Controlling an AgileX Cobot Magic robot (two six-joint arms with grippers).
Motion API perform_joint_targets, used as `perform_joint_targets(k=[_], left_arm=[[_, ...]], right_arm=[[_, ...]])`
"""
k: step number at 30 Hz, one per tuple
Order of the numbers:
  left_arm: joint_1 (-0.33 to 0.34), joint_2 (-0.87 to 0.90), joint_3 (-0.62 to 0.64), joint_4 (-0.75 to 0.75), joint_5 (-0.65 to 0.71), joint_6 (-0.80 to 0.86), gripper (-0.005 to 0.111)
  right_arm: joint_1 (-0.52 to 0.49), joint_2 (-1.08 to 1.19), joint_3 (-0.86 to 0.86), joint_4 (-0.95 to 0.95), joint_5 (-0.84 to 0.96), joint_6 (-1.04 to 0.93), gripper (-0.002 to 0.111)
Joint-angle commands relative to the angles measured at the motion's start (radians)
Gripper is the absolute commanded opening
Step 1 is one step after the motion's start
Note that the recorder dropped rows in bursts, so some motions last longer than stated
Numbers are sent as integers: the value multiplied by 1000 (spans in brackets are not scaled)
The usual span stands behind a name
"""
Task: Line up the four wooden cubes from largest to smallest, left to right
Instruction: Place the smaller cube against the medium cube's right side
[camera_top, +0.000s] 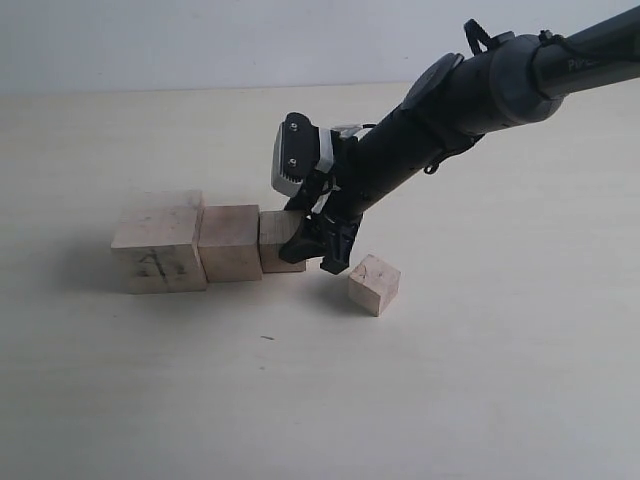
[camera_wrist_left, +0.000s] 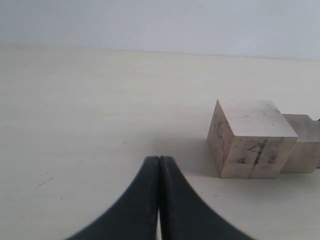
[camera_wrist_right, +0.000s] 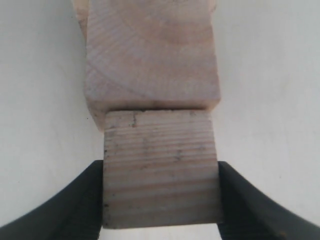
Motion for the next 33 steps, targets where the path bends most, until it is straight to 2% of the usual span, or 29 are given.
perform_joint_targets(k=[1,8,15,22,33], left_arm=[[-5,-5,3,2,-9,0,0],[-5,-5,3,2,-9,0,0],[-5,-5,3,2,-9,0,0],[-5,-5,3,2,-9,0,0],[-5,-5,3,2,-9,0,0]], right_arm=[[1,-1,1,23,13,-13,0],[1,-1,1,23,13,-15,0],[1,-1,1,117,13,-24,0],[1,-1,1,50,13,-26,16],[1,-1,1,77,36,-41,29]])
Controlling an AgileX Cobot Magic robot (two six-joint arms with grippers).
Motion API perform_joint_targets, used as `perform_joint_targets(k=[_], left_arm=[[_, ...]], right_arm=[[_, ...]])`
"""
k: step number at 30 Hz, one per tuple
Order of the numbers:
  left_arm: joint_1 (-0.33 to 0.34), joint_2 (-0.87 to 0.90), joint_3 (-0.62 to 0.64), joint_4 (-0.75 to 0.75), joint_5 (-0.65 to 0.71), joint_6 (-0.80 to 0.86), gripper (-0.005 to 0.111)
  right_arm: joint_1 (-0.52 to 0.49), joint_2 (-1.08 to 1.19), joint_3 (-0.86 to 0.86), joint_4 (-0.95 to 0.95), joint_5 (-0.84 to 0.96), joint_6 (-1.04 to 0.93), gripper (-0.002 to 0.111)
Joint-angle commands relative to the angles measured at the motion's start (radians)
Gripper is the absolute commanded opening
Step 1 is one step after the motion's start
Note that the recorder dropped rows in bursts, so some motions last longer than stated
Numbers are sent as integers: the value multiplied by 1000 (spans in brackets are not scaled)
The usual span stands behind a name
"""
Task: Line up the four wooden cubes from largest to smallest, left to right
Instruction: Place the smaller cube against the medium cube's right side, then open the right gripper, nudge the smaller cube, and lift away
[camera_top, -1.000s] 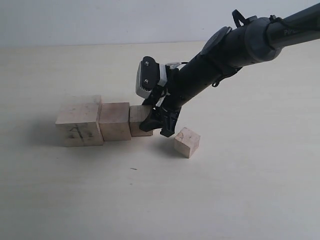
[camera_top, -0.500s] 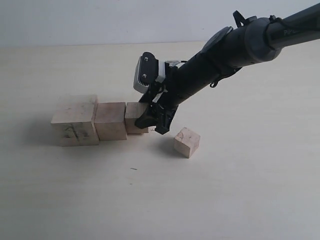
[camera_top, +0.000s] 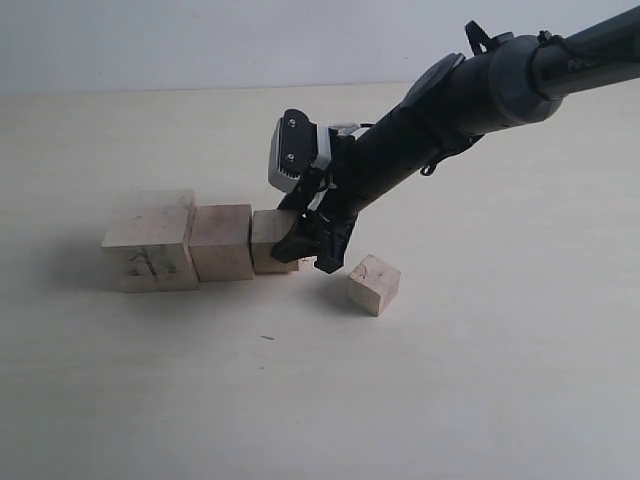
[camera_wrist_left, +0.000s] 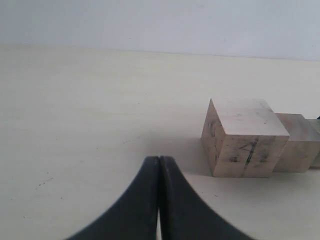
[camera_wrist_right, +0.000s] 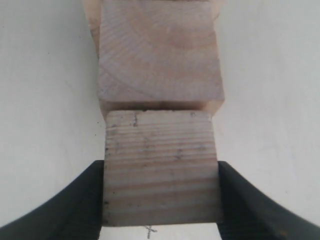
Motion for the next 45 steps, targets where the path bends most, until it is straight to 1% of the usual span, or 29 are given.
perform_joint_targets(k=[1,3,8,11,14,20,25,35,38,41,42,45], left_arm=[[-5,-5,3,2,-9,0,0],[-5,-5,3,2,-9,0,0],[-5,-5,3,2,-9,0,0],[-5,-5,3,2,-9,0,0],[-5,-5,3,2,-9,0,0],[-5,-5,3,2,-9,0,0],[-5,-5,3,2,-9,0,0],[-5,-5,3,2,-9,0,0],[-5,-5,3,2,-9,0,0],[-5,-5,3,2,-9,0,0],[-5,-5,3,2,-9,0,0],[-5,-5,3,2,-9,0,0]], right_arm=[[1,-3,1,22,12,-19,31],[1,-3,1,22,12,-19,38],[1,-3,1,22,7,-19,62],[1,-3,1,22,5,-19,71],[1,-3,1,22,7,-19,76],[1,-5,1,22,12,21,76],[1,-5,1,-17,8,80,76],[1,-66,1,-14,-15,101,76],[1,-98,1,-25,7,172,76],[1,-166,1,-176,-9,336,75],[1,-189,1,-262,-29,433,71],[1,-211,1,-451,-41,623,45]])
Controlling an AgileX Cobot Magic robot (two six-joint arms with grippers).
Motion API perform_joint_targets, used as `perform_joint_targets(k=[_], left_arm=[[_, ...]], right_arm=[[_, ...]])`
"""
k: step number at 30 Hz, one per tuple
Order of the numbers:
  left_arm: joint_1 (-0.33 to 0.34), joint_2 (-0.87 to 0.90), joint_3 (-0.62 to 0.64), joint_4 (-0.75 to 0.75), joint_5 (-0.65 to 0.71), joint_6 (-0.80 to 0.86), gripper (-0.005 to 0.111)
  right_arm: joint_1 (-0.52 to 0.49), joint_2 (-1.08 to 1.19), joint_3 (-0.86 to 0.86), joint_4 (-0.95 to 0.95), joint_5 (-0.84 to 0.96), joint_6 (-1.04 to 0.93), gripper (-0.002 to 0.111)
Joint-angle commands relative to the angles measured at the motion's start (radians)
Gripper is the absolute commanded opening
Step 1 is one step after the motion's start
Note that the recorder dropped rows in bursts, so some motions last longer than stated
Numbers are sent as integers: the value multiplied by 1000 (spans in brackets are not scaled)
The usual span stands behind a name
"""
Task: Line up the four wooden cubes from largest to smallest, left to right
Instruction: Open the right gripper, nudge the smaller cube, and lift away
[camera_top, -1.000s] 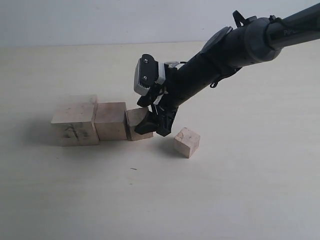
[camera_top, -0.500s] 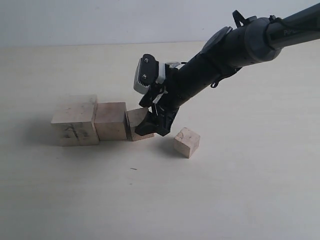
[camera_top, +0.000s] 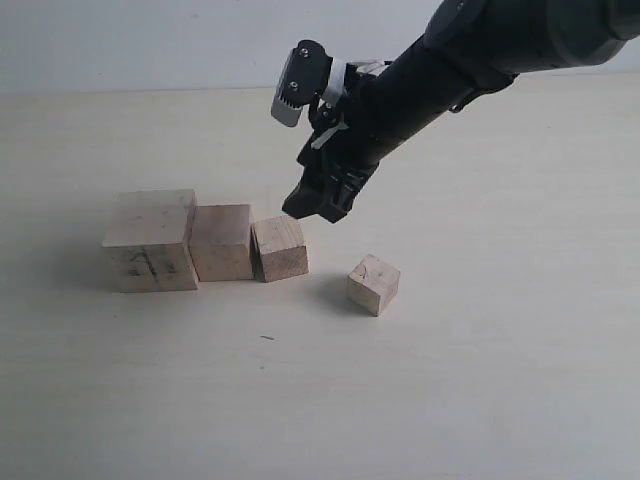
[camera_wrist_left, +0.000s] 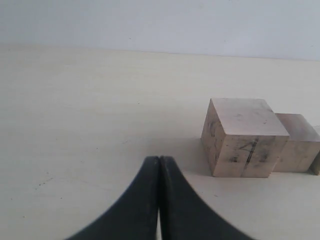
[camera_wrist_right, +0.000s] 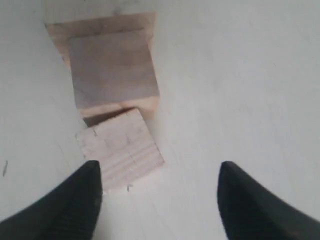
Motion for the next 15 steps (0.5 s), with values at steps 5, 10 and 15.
perform_joint_targets(k=[5,10,15], left_arm=[[-5,-5,3,2,-9,0,0],[-5,-5,3,2,-9,0,0],[-5,-5,3,2,-9,0,0]], right_arm=[[1,30,3,-223,-6,204,6],[1,100,3,-156,-15,169,0],[1,114,3,-108,-8,132,0]])
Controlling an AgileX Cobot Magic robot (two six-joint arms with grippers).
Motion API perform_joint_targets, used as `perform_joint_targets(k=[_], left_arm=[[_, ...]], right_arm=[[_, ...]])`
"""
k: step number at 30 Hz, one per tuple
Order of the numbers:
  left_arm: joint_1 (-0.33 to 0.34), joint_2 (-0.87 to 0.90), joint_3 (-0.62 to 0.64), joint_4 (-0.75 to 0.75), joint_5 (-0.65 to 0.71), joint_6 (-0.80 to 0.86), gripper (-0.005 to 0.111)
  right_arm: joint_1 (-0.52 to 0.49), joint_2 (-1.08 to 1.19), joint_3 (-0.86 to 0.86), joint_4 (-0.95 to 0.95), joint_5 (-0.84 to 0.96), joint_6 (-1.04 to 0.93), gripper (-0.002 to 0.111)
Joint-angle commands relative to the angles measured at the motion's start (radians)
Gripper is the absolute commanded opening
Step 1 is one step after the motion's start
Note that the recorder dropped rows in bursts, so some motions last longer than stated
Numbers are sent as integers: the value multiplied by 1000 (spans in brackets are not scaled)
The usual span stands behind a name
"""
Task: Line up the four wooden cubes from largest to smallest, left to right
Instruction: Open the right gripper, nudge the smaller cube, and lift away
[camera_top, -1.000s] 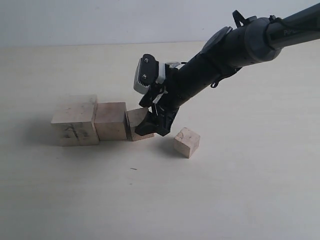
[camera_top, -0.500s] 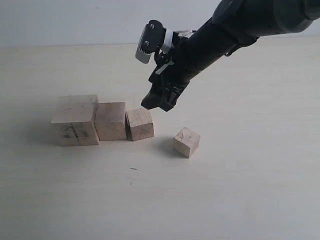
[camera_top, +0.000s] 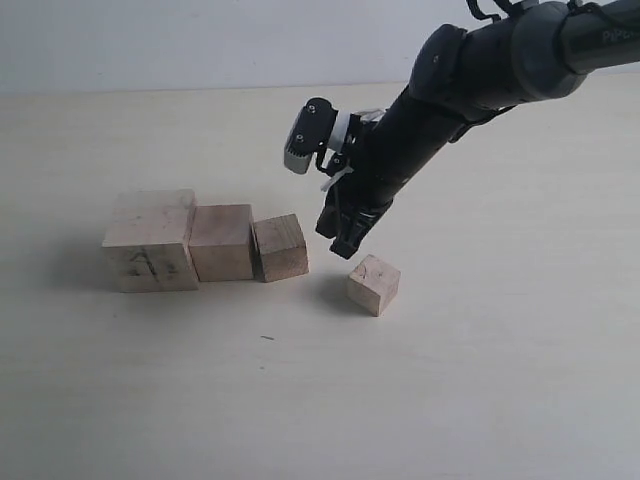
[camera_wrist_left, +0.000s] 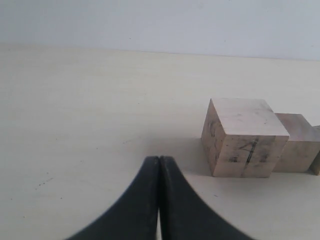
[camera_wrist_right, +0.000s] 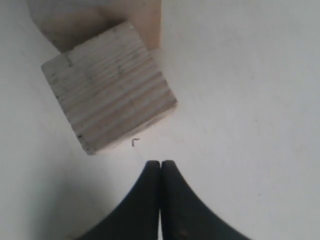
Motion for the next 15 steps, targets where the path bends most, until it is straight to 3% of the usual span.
perform_joint_targets(k=[1,15], left_arm=[[-5,-5,3,2,-9,0,0],[-5,-5,3,2,-9,0,0]], right_arm=[[1,3,3,51,-1,-39,0],[1,3,3,85,69,-61,0]])
